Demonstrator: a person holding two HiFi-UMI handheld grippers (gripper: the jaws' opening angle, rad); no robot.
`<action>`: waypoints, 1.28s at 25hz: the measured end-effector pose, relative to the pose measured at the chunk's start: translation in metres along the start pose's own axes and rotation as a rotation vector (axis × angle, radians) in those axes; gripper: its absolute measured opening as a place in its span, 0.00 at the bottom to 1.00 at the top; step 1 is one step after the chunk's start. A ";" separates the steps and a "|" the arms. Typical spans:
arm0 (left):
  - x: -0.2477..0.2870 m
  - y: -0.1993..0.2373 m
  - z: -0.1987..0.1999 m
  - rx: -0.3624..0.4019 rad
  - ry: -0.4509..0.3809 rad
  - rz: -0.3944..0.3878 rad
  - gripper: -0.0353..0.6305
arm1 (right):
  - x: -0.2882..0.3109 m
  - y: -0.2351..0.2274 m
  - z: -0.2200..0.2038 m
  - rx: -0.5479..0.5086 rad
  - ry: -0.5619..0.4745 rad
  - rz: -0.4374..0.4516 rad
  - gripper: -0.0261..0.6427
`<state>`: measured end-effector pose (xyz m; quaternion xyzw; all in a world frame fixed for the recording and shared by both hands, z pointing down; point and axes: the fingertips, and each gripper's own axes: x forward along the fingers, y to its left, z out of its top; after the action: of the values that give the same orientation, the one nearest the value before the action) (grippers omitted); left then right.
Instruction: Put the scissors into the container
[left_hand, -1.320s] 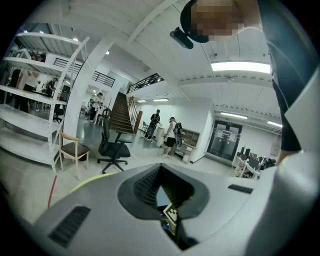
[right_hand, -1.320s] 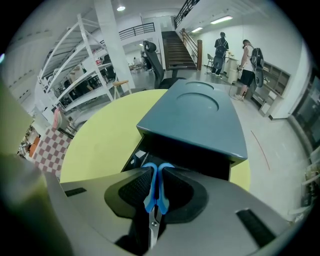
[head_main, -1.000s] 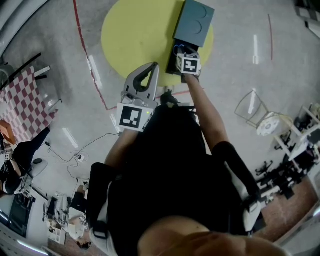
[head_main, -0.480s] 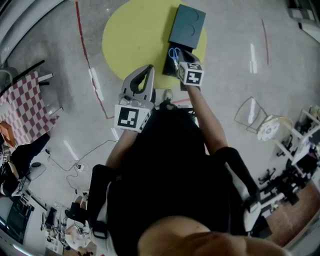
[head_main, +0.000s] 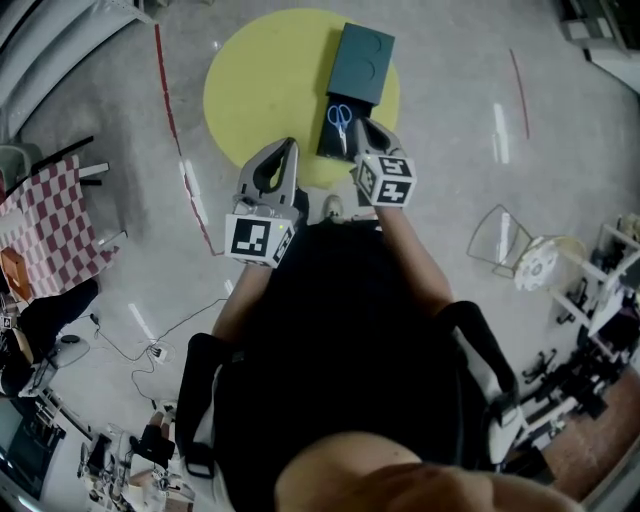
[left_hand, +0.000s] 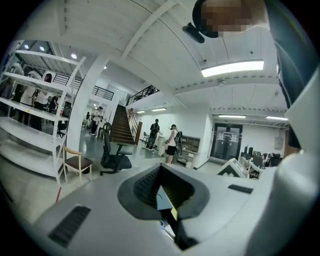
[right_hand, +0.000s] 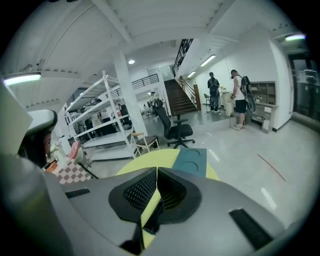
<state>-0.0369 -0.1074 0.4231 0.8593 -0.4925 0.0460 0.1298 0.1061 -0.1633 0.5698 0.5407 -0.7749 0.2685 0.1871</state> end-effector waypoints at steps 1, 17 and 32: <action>0.000 -0.003 0.001 0.000 -0.002 -0.001 0.03 | -0.009 0.002 0.004 0.005 -0.021 0.005 0.05; -0.015 -0.026 0.001 0.014 -0.018 -0.017 0.03 | -0.130 0.040 0.045 -0.048 -0.250 0.111 0.04; -0.013 -0.035 0.005 0.004 -0.035 -0.032 0.03 | -0.134 0.043 0.042 -0.065 -0.249 0.114 0.04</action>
<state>-0.0138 -0.0805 0.4097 0.8681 -0.4808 0.0296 0.1201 0.1125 -0.0786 0.4497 0.5187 -0.8299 0.1840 0.0915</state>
